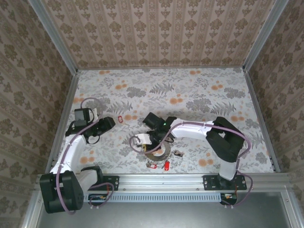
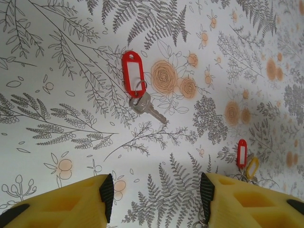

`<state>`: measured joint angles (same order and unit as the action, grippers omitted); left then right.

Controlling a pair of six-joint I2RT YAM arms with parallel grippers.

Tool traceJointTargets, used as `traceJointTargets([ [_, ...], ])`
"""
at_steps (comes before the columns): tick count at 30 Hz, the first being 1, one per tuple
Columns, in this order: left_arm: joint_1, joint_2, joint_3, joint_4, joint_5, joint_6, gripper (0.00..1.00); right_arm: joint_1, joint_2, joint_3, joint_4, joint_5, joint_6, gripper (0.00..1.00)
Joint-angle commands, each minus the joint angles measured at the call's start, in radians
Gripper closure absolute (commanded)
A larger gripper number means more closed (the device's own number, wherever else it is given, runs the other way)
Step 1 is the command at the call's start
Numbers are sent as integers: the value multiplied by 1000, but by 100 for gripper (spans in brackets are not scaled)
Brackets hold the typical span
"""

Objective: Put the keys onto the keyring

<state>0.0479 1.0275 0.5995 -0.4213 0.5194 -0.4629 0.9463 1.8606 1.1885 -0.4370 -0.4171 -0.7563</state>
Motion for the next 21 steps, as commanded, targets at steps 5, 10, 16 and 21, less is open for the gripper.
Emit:
traceJointTargets([
  [5, 10, 20, -43, 31, 56, -8, 49, 3, 57, 34, -29, 78, 81, 75],
  [10, 8, 21, -59, 43, 70, -11, 50, -3, 76, 55, -25, 73, 104, 74],
  [16, 8, 20, -72, 54, 70, -15, 50, -3, 110, 108, -63, 33, 119, 71],
  [21, 8, 23, -73, 58, 80, -13, 50, -2, 114, 120, -93, 22, 115, 71],
])
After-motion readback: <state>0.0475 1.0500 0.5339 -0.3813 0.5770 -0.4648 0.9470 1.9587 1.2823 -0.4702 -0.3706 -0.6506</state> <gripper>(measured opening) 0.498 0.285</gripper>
